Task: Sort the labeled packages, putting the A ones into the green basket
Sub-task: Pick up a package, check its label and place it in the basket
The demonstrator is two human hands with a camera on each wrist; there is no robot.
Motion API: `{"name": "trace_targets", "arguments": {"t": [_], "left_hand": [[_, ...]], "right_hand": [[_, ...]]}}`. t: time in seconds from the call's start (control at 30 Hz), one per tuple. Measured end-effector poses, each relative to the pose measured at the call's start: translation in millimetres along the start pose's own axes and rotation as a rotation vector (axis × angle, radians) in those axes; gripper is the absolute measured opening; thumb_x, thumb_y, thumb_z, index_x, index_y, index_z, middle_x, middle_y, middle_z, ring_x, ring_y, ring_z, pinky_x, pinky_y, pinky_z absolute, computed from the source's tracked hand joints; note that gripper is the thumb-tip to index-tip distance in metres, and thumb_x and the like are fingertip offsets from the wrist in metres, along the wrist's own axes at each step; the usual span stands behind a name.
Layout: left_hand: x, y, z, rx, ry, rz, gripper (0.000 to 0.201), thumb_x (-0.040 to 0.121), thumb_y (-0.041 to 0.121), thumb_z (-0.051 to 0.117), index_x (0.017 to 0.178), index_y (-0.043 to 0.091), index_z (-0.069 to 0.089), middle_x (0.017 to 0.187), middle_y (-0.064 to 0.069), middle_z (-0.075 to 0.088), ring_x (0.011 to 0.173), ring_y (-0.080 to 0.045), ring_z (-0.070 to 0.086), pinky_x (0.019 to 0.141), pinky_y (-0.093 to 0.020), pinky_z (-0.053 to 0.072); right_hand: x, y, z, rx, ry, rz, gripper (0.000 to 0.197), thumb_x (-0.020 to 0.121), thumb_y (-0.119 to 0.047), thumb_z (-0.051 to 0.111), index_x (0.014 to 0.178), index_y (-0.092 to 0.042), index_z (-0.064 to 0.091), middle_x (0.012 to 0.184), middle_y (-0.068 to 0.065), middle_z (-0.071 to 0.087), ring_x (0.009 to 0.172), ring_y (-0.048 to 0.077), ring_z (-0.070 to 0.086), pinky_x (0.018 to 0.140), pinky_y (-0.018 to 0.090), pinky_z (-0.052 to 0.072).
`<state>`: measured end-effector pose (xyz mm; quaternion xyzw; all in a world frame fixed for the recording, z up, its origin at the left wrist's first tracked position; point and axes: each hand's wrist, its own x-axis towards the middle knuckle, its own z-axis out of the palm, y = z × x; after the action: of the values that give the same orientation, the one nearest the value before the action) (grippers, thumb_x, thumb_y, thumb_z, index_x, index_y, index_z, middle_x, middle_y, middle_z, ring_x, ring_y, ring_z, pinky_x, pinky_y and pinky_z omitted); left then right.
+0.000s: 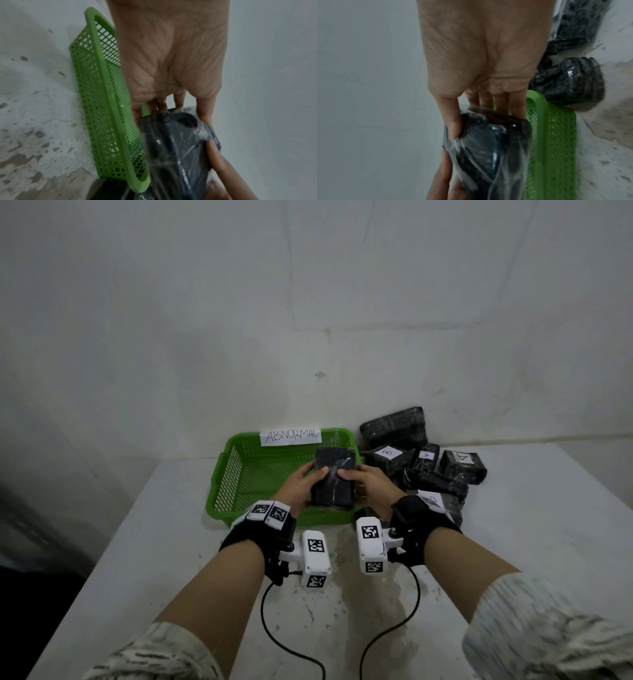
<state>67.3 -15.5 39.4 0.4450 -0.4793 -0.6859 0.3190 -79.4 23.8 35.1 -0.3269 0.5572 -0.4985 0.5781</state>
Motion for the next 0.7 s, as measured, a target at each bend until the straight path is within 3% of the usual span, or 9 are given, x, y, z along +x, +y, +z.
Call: {"name": "trace_targets", "arguments": {"t": [0.1, 0.27, 0.4, 0.53, 0.6, 0.7], "left_hand": [[-3, -1, -2, 0.016, -0.011, 0.009, 0.054, 0.092, 0.001, 0.051, 0.142, 0.011, 0.035, 0.132, -0.022, 0.052, 0.092, -0.027, 0.061, 0.072, -0.033, 0.056], [-4, -5, -4, -0.001, 0.006, 0.043, 0.055, 0.091, 0.003, 0.053, 0.143, 0.012, 0.035, 0.135, -0.020, 0.050, 0.108, -0.029, 0.055, 0.090, -0.042, 0.048], [-7, -7, -4, -0.076, -0.016, 0.015, 0.057, 0.090, 0.006, 0.056, 0.143, 0.017, 0.036, 0.134, -0.017, 0.052, 0.109, -0.029, 0.056, 0.094, -0.041, 0.046], [-10, -9, -7, -0.101, -0.072, -0.005, 0.061, 0.088, -0.003, 0.054, 0.142, 0.017, 0.035, 0.130, -0.015, 0.053, 0.108, -0.029, 0.055, 0.096, -0.041, 0.045], [-12, -11, -7, -0.107, -0.085, -0.001, 0.061, 0.088, -0.003, 0.054, 0.143, 0.016, 0.035, 0.128, -0.014, 0.053, 0.108, -0.029, 0.055, 0.093, -0.038, 0.046], [-16, -13, -7, -0.128, -0.097, 0.008, 0.061, 0.088, -0.004, 0.053, 0.142, 0.017, 0.035, 0.129, -0.015, 0.053, 0.102, -0.024, 0.058, 0.089, -0.035, 0.047]], "right_hand": [[2, 4, 2, 0.072, 0.026, -0.002, 0.031, 0.090, -0.013, 0.062, 0.121, -0.009, 0.059, 0.113, 0.013, 0.065, 0.090, 0.021, 0.064, 0.072, 0.032, 0.053], [-1, 4, 3, 0.027, -0.096, 0.041, 0.048, 0.084, -0.008, 0.068, 0.127, -0.021, 0.052, 0.122, 0.009, 0.063, 0.111, 0.030, 0.060, 0.079, 0.040, 0.054], [-5, 2, -1, 0.005, -0.098, 0.010, 0.049, 0.084, -0.001, 0.065, 0.127, -0.020, 0.051, 0.115, 0.006, 0.065, 0.108, 0.030, 0.061, 0.082, 0.045, 0.052], [-8, 6, -8, 0.024, -0.150, 0.004, 0.050, 0.086, -0.002, 0.064, 0.129, -0.022, 0.049, 0.117, 0.006, 0.065, 0.103, 0.027, 0.063, 0.088, 0.049, 0.051], [-10, 8, -10, 0.039, -0.177, 0.007, 0.053, 0.085, -0.002, 0.065, 0.131, -0.021, 0.048, 0.117, 0.007, 0.066, 0.101, 0.027, 0.065, 0.084, 0.046, 0.055], [-11, 10, -11, 0.050, -0.186, 0.008, 0.057, 0.085, 0.003, 0.063, 0.134, -0.019, 0.045, 0.113, 0.007, 0.067, 0.094, 0.025, 0.067, 0.066, 0.035, 0.057]]}}
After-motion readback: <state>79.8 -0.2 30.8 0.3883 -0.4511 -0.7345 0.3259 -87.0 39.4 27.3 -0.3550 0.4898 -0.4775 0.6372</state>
